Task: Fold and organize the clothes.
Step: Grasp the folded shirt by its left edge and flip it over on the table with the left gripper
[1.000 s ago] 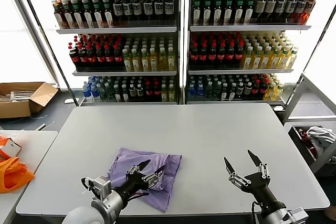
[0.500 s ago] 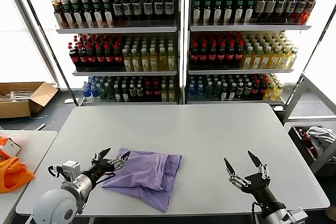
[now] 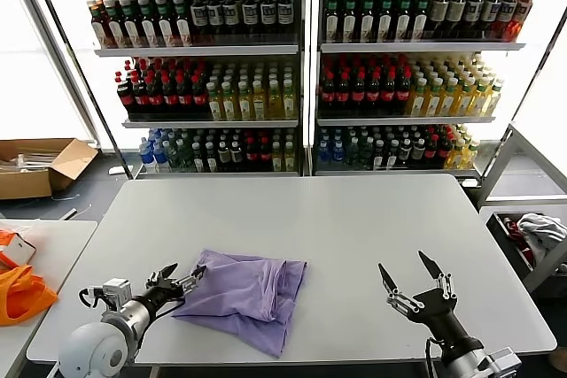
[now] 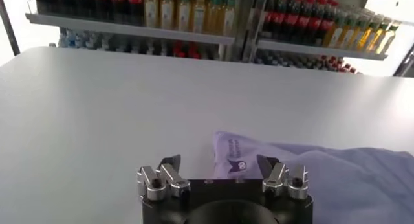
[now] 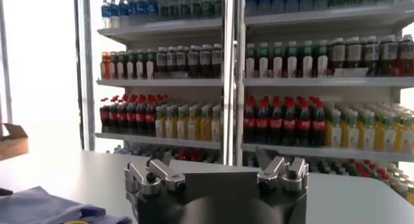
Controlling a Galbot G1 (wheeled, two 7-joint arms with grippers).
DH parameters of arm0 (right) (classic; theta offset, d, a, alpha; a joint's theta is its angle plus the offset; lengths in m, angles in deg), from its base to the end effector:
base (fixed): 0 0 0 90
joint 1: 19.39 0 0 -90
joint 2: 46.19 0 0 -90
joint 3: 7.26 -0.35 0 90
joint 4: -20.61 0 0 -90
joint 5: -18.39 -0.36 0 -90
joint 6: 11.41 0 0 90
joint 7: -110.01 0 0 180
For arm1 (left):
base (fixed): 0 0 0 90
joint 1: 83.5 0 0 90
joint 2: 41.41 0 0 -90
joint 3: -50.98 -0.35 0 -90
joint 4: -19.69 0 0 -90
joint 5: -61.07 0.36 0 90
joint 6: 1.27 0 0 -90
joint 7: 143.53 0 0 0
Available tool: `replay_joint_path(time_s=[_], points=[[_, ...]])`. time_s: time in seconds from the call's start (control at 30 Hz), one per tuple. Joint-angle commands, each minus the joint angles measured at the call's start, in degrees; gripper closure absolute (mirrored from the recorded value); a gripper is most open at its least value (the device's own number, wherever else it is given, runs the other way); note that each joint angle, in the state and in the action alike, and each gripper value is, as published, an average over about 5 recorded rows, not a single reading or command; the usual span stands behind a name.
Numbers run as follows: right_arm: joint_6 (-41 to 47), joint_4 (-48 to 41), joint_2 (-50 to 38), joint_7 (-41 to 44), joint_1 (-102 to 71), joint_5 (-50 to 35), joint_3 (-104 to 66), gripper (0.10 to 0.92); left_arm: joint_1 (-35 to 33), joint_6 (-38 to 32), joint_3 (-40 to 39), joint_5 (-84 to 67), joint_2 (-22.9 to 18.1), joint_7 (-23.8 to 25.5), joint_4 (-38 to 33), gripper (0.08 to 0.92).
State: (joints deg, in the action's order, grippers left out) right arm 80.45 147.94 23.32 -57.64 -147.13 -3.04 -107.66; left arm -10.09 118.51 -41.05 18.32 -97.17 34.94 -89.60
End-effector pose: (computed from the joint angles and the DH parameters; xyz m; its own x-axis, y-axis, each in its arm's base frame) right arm 0.1582 -0.0945 -0.2556 -0.9571 -0.2886 0.0257 -0.2890 0.9572 -0.0136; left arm 0.2690 0.1201 -0.2865 -0.8207 0.2479 0.5148 0.1832 0.9676 -0.1739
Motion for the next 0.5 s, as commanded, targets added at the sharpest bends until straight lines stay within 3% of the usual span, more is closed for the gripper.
replay_joint_path(time_s=[0.03,0.23,0.5], points=[[0.1,0.3,-0.1,0.0,0.2,-0.2,0.0,0.203,0.0,-0.3,-1.8,2.8,-0.9,0.9,3.1,0.267],[0.0,0.6,-0.2,0.1,-0.4,-0.5,-0.5,0.203,-0.7,-0.9,-3.5,4.5,-1.6,1.0,2.3,0.349],[-0.1,0.8,-0.1,0.1,-0.6,-0.7,-0.9,0.203,-2.2,-2.0,-4.4,4.6,-1.8,0.9,-0.5,0.578]])
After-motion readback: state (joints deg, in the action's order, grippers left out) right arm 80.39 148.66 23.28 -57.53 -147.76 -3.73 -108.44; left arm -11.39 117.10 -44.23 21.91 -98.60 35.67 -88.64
